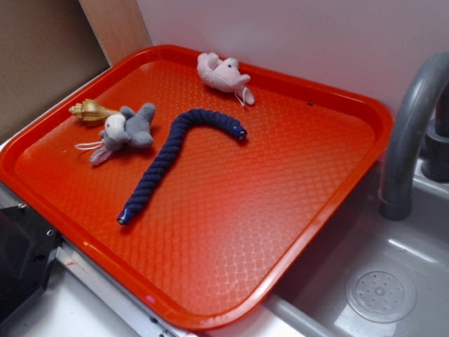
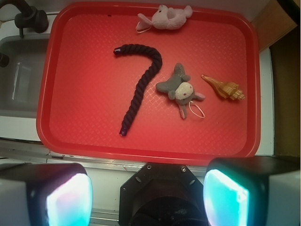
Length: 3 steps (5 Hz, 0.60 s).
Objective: Grab the blue rope.
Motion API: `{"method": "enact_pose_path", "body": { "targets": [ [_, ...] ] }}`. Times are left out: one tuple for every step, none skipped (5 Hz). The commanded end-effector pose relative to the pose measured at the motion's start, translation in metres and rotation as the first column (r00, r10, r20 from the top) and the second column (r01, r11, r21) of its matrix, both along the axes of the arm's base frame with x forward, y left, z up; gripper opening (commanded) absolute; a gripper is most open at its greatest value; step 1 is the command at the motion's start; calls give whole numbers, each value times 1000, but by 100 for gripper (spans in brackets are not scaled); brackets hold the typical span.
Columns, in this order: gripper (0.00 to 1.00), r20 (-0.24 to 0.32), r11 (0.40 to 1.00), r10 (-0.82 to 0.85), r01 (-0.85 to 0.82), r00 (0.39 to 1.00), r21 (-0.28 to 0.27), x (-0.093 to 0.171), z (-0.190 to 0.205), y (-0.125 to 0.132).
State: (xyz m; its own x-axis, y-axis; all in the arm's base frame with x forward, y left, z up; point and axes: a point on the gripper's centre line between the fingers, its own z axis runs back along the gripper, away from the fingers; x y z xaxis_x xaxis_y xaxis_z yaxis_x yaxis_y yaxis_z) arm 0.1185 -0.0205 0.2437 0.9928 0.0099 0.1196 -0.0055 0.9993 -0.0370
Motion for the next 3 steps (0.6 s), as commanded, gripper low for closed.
{"method": "enact_pose_path", "body": {
  "targets": [
    [100, 0, 1000, 0, 0, 1000, 0, 0, 0, 0],
    [100, 31, 990, 143, -143, 989, -6, 23, -13, -4],
    [100, 60, 964, 263, -264, 963, 21, 42, -32, -6]
  ]
}}
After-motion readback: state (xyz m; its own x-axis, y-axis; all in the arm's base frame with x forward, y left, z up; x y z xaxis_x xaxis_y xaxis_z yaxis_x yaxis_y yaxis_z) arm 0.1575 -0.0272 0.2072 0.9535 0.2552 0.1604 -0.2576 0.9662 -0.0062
